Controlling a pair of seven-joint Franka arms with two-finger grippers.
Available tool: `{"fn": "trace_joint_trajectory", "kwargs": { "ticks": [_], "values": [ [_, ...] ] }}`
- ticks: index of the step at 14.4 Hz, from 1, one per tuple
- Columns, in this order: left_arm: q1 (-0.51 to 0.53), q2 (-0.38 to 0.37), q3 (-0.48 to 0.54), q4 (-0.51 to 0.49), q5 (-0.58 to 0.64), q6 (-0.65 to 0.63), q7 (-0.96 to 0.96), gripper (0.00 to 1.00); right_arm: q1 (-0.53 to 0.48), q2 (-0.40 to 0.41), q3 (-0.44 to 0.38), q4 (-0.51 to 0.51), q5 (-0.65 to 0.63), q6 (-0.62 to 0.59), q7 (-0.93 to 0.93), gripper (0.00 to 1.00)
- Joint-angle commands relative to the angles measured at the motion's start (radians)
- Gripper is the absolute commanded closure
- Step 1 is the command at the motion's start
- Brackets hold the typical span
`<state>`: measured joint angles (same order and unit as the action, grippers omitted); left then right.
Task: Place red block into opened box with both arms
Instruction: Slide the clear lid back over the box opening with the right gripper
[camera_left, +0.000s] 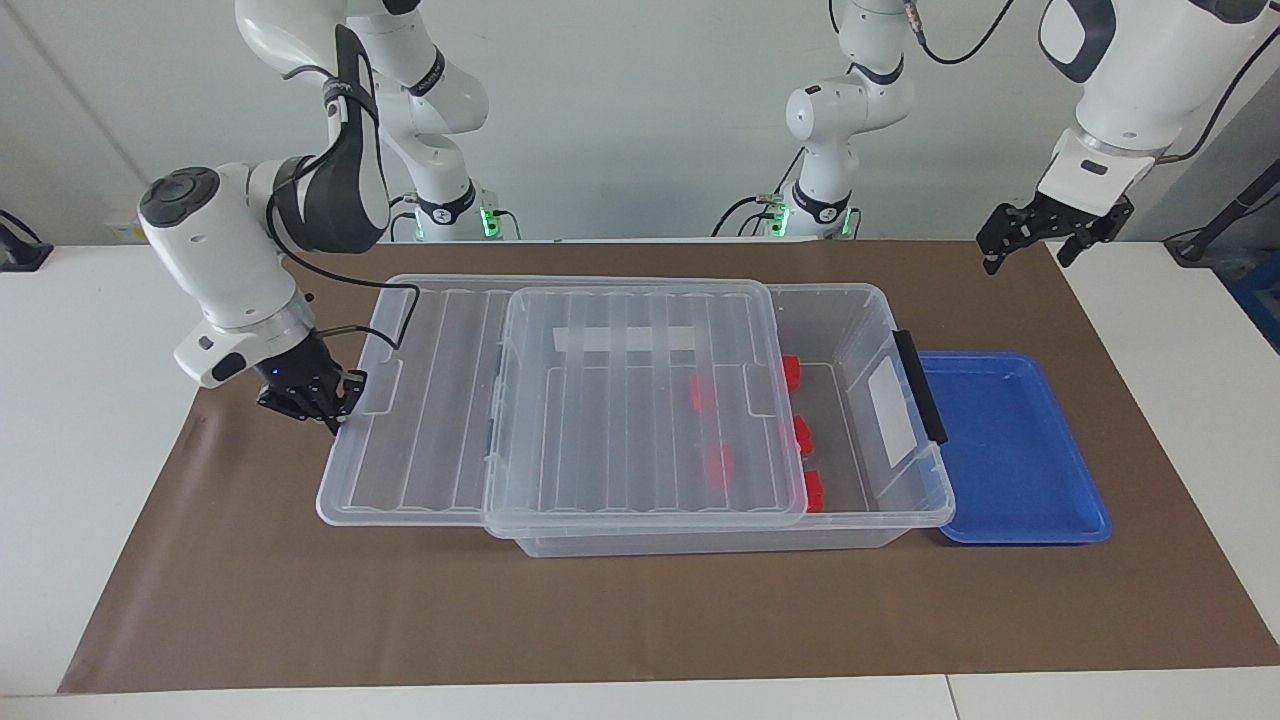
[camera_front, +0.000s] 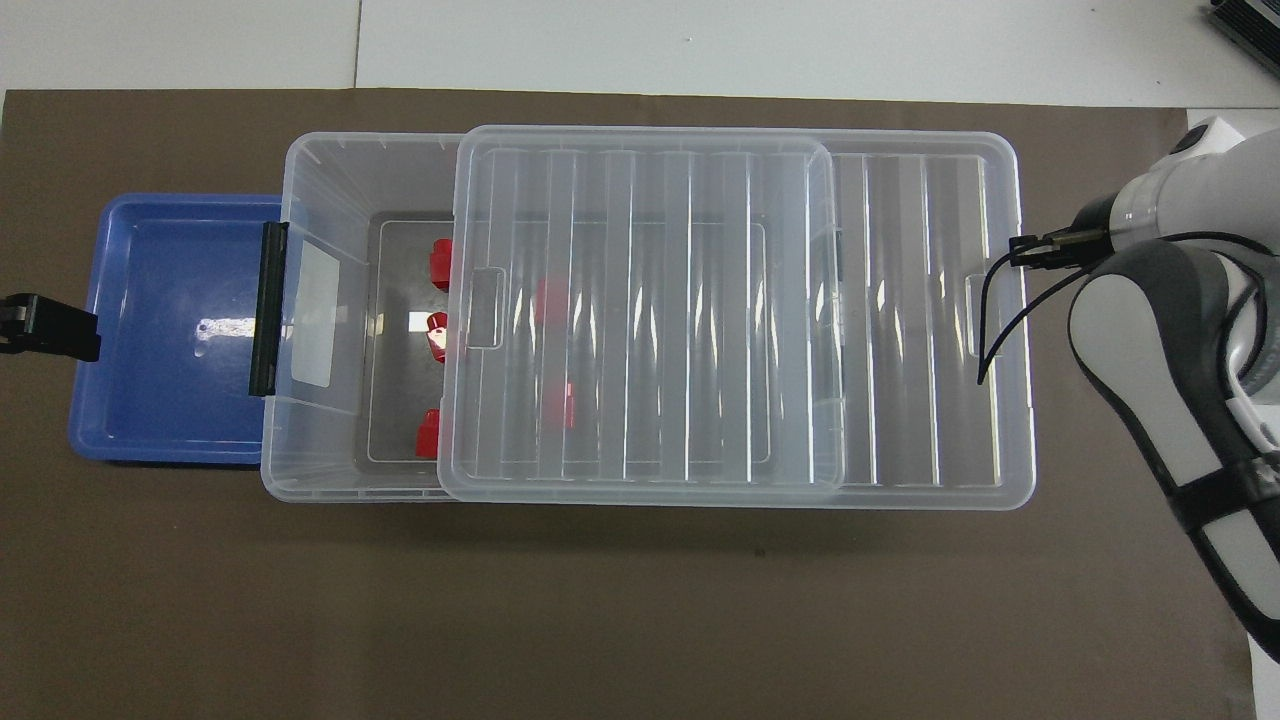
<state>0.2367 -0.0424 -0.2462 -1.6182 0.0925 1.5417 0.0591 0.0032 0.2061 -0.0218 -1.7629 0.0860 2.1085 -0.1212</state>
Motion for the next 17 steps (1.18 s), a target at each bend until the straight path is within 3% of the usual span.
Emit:
{"fn": "trace_joint_trajectory", "kwargs": {
  "ticks": [1,10,17],
  "values": [
    [0.018,-0.054,-0.018,-0.078,-0.016,0.026,0.03,0.0,0.021,-0.002,0.003,-0.006,0.026,0.016,0.035,1.0],
    [0.018,-0.04,-0.013,-0.019,-0.065,0.032,0.035,0.0,0.142,-0.001,0.003,-0.023,0.026,0.041,0.198,1.0],
    [0.019,-0.043,-0.01,-0.037,-0.065,0.04,0.038,0.0,0.205,-0.001,0.003,-0.035,0.026,0.044,0.284,1.0]
  ]
}}
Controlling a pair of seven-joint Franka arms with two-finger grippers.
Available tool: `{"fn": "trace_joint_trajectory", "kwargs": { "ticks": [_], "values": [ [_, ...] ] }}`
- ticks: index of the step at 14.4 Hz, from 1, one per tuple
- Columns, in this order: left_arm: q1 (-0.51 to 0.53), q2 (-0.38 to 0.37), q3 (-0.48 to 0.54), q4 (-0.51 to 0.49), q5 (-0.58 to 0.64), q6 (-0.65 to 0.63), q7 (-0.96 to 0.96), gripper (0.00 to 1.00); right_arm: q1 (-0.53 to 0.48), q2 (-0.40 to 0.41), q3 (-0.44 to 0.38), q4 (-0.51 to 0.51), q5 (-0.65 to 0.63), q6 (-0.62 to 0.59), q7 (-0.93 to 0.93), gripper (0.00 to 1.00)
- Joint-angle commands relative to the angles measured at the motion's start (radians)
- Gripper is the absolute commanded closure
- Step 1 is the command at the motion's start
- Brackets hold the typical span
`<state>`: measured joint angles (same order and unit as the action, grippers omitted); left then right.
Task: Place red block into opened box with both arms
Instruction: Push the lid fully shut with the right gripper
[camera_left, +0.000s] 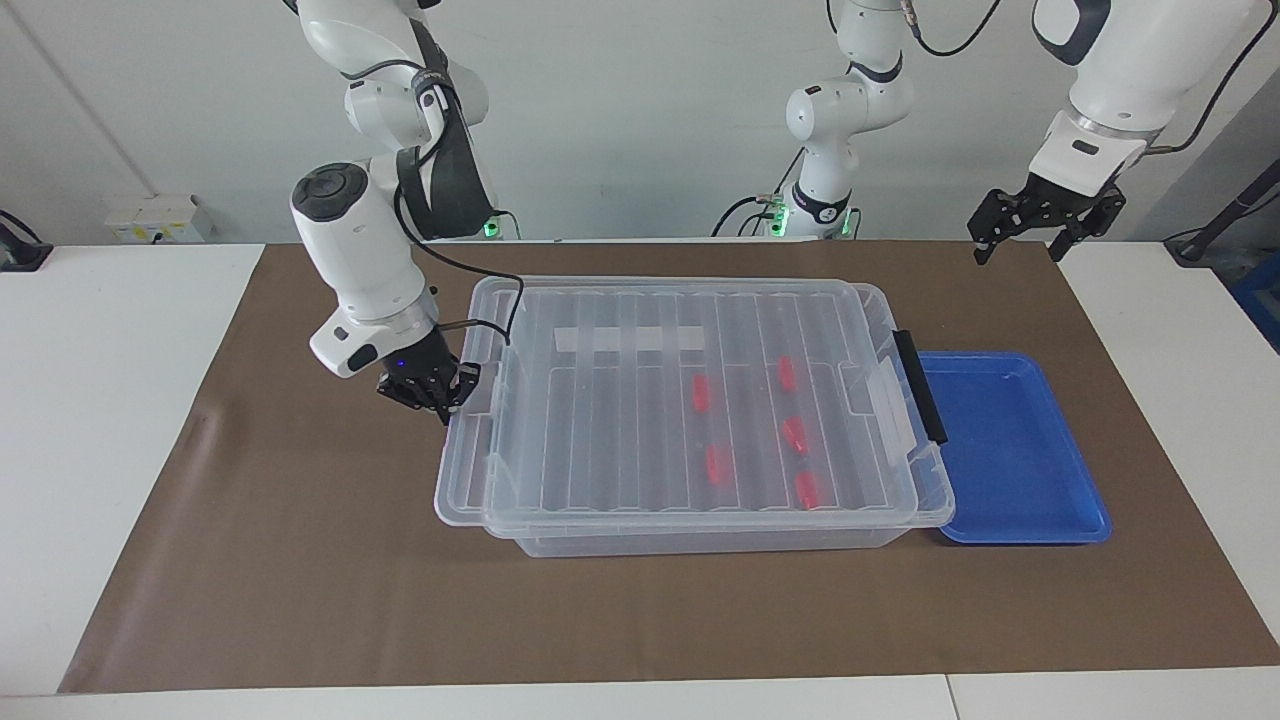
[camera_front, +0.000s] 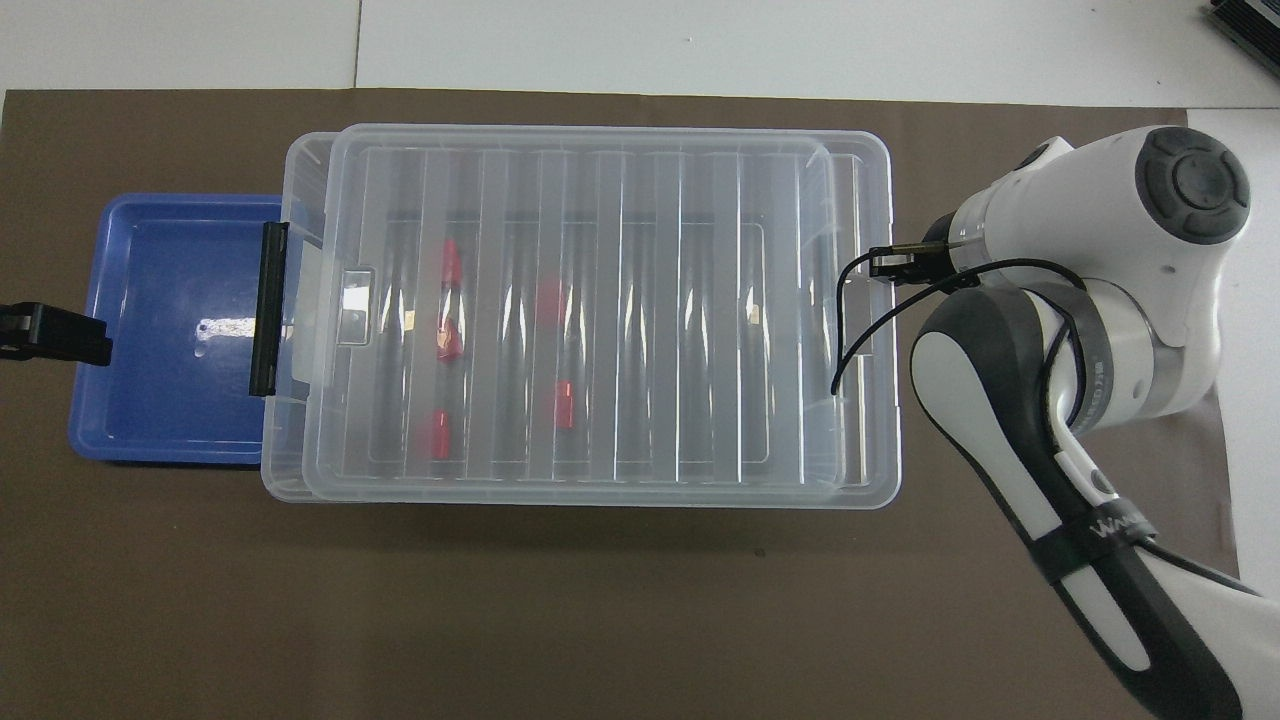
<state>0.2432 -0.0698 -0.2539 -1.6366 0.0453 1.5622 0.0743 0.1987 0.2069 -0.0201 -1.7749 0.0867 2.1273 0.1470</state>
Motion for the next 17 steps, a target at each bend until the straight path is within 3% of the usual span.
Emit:
{"fn": "trace_joint_trajectory", "kwargs": {
  "ticks": [1,17],
  "values": [
    [0.015,-0.016,-0.002,-0.019,-0.018,0.019,0.022,0.0,0.01,-0.003,0.002,-0.024,0.025,0.023,0.016,1.0],
    [0.005,-0.016,-0.002,-0.02,-0.018,0.021,0.022,0.0,0.008,-0.012,0.016,-0.046,0.087,0.016,-0.027,1.0]
  ]
}}
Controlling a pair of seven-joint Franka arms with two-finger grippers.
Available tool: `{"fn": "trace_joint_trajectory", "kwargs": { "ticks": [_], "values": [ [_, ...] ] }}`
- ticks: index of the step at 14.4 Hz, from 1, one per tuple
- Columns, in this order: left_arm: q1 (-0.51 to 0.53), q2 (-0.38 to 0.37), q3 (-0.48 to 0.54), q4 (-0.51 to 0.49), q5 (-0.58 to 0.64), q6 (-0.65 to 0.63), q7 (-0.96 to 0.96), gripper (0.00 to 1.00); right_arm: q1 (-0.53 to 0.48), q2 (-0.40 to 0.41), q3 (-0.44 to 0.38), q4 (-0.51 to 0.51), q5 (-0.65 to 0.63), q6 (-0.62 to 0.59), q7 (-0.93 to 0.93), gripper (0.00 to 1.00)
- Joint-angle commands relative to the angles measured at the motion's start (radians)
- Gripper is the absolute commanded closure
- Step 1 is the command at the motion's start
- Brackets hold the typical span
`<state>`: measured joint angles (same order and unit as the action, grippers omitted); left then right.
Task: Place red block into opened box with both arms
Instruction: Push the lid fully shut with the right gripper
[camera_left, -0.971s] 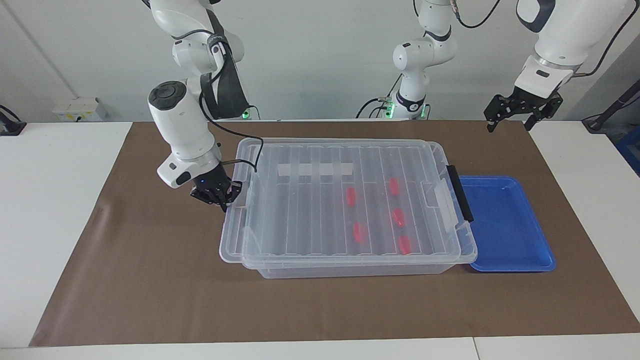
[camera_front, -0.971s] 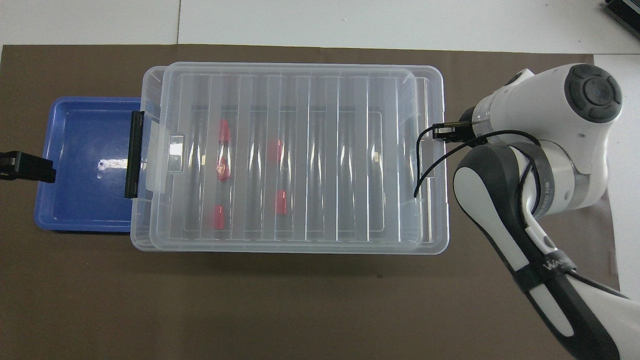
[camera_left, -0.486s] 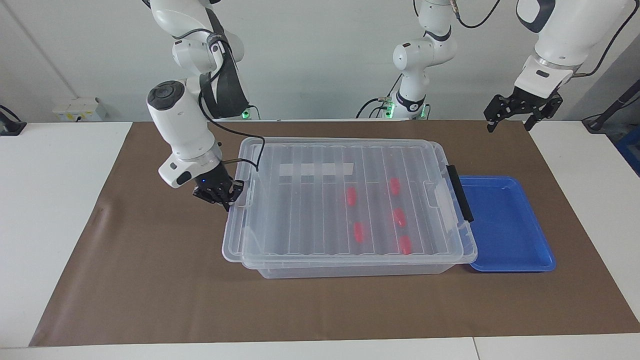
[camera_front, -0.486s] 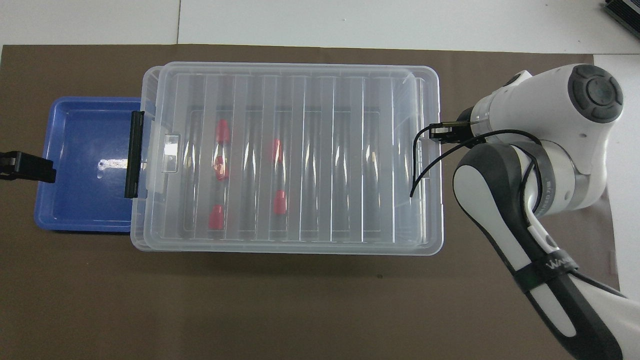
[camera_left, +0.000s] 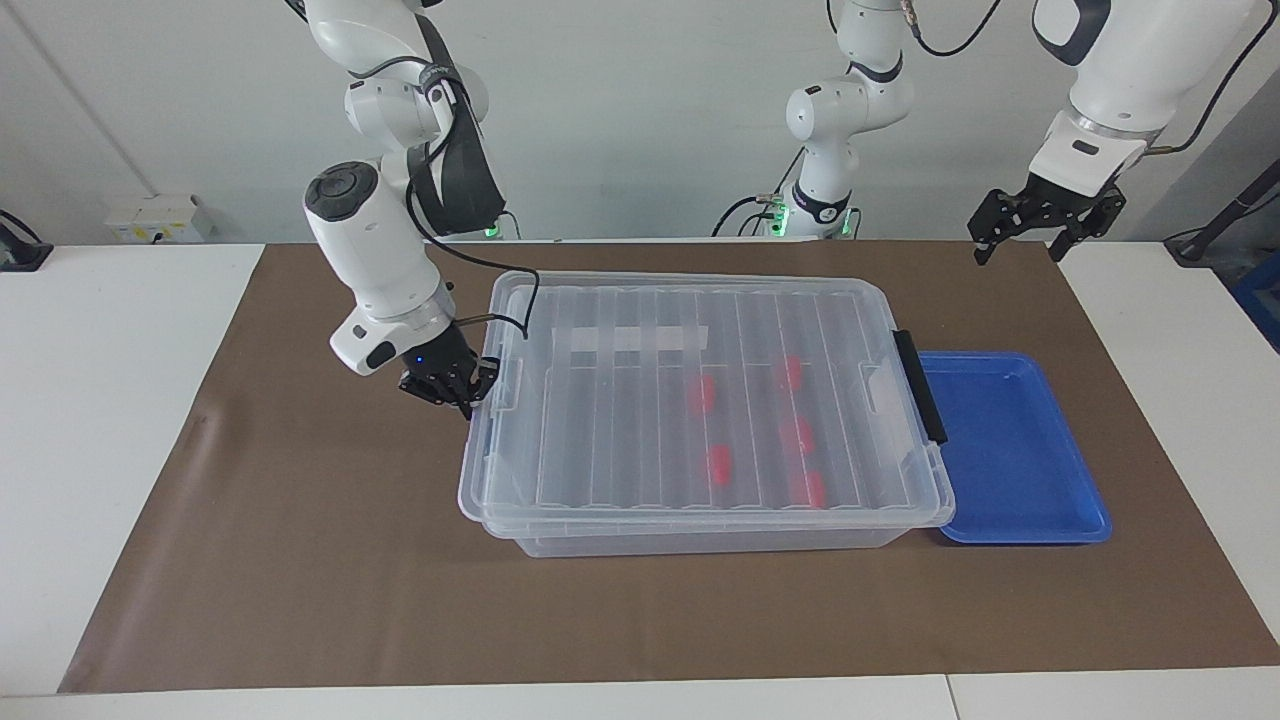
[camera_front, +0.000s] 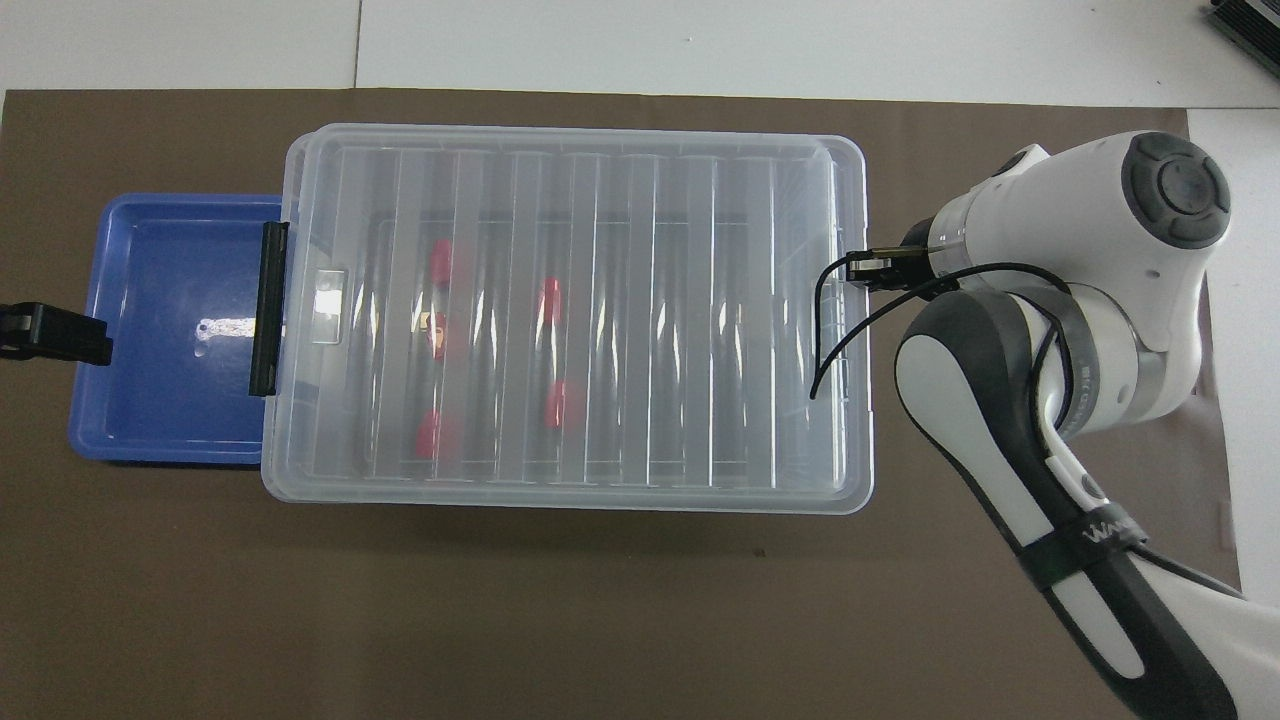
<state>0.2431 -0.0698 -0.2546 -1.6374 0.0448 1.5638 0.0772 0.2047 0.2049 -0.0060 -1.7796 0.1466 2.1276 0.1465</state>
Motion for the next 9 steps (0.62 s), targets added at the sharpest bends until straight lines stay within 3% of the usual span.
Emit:
{"fn": "trace_joint_trajectory", "kwargs": {
  "ticks": [1,3,6,9],
  "values": [
    [0.007,-0.016,-0.002,-0.019,-0.017,0.019,0.018,0.0,0.002,-0.009,0.0,-0.035,0.009,0.009,-0.025,1.0],
    [0.001,-0.016,-0.002,-0.019,-0.017,0.021,0.019,0.0,0.001,-0.01,-0.005,-0.029,-0.025,-0.001,-0.016,1.0],
    [-0.004,-0.016,-0.003,-0.019,-0.016,0.027,0.015,0.0,-0.011,-0.019,-0.006,0.0,-0.191,-0.053,-0.012,1.0],
    [-0.005,-0.018,-0.003,-0.019,-0.017,0.025,0.013,0.0,-0.054,-0.025,-0.009,0.057,-0.222,-0.142,-0.013,0.96]
  ]
}}
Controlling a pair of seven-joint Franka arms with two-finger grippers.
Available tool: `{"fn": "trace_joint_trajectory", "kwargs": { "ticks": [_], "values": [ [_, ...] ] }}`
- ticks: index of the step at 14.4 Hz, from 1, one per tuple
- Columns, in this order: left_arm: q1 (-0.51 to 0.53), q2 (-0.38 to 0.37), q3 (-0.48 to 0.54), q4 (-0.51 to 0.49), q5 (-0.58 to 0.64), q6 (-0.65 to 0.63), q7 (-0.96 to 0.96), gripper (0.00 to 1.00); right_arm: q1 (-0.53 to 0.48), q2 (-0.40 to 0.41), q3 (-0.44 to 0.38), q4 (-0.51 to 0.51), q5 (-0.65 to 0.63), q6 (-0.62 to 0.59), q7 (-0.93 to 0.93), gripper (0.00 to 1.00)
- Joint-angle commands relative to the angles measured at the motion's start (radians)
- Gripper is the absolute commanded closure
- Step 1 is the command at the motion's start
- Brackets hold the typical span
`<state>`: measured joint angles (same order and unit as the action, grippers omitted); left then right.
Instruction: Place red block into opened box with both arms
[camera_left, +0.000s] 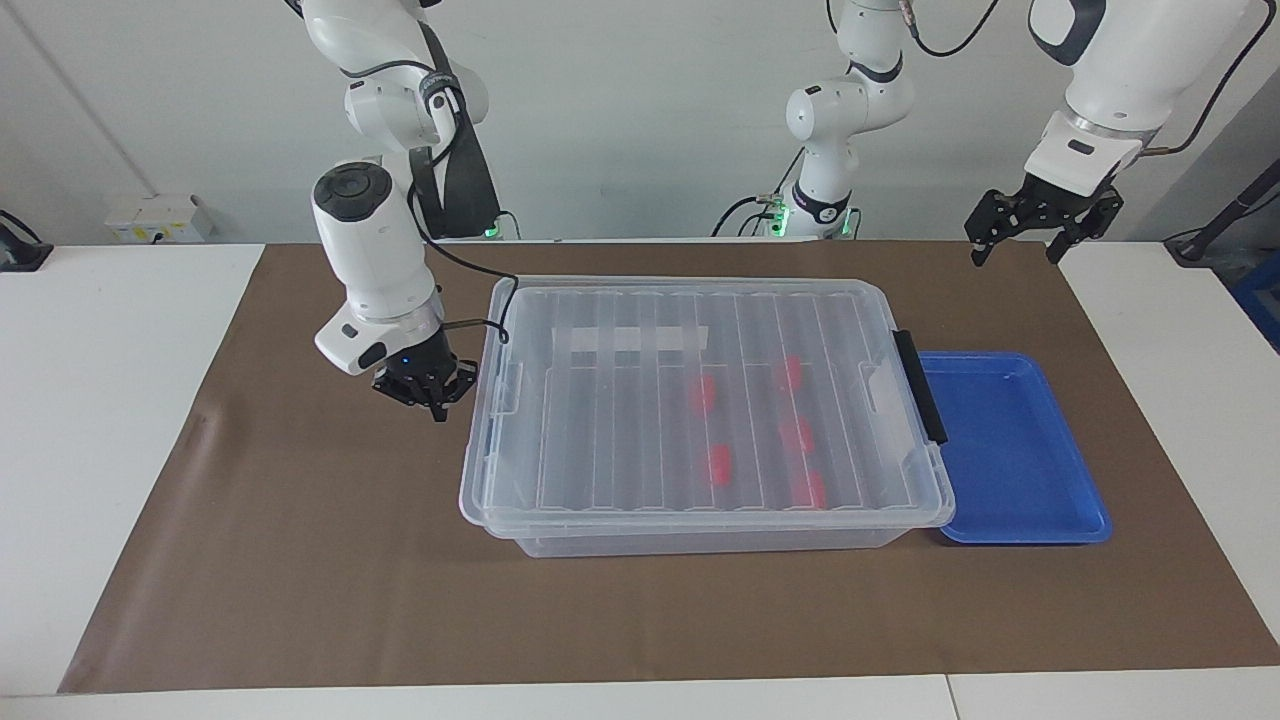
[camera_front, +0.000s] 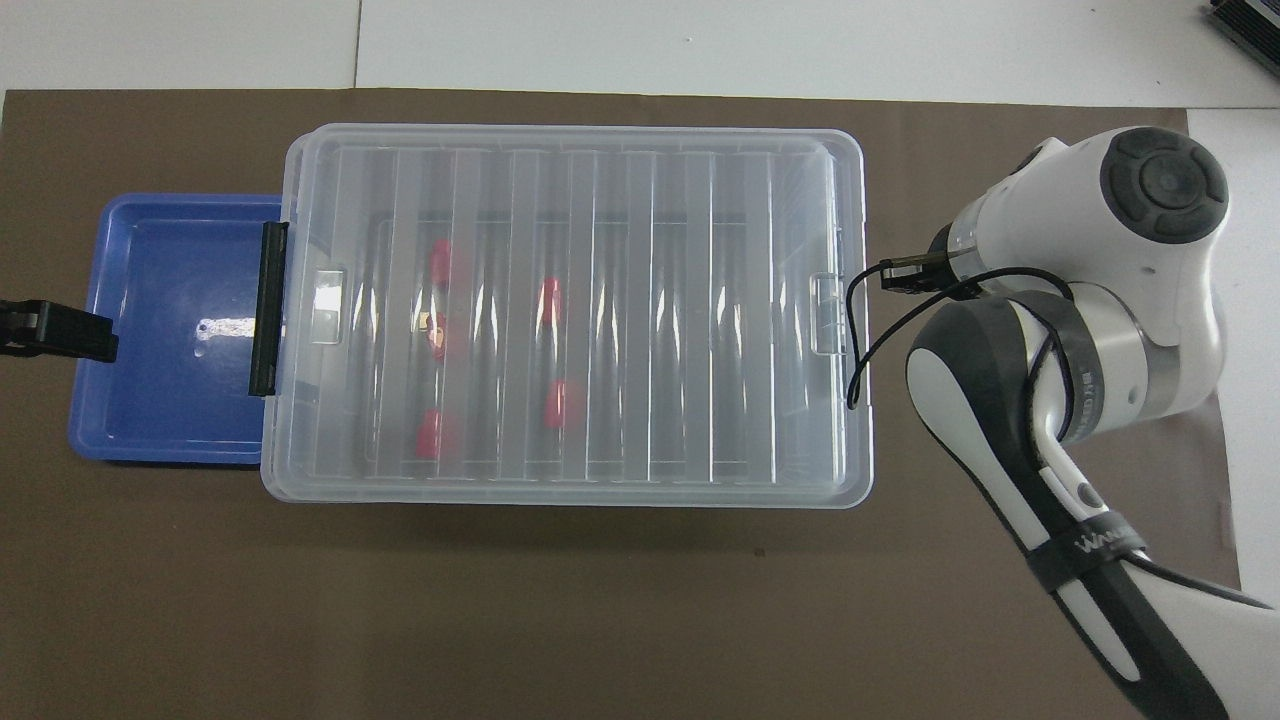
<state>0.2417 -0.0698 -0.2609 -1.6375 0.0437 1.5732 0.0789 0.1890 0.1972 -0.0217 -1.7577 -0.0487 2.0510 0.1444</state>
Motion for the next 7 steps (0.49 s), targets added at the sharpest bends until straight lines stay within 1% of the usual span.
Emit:
{"fn": "trace_joint_trajectory", "kwargs": {
  "ticks": [1,2,6,7],
  "values": [
    [-0.024,-0.016,0.005,-0.019,-0.012,0.016,0.007,0.0,-0.051,-0.028,0.006,0.049,-0.028,-0.092,-0.011,0.59],
    [-0.033,-0.016,0.006,-0.018,-0.007,0.016,0.007,0.0,-0.063,-0.045,0.006,0.05,-0.028,-0.106,-0.011,0.01],
    [-0.053,-0.016,0.006,-0.019,-0.007,0.016,0.004,0.0,-0.106,-0.12,0.006,0.055,-0.026,-0.192,-0.014,0.0],
    [-0.064,-0.016,0.023,-0.019,-0.007,0.016,0.004,0.0,-0.118,-0.143,0.006,0.055,-0.023,-0.222,-0.014,0.0]
  ]
}}
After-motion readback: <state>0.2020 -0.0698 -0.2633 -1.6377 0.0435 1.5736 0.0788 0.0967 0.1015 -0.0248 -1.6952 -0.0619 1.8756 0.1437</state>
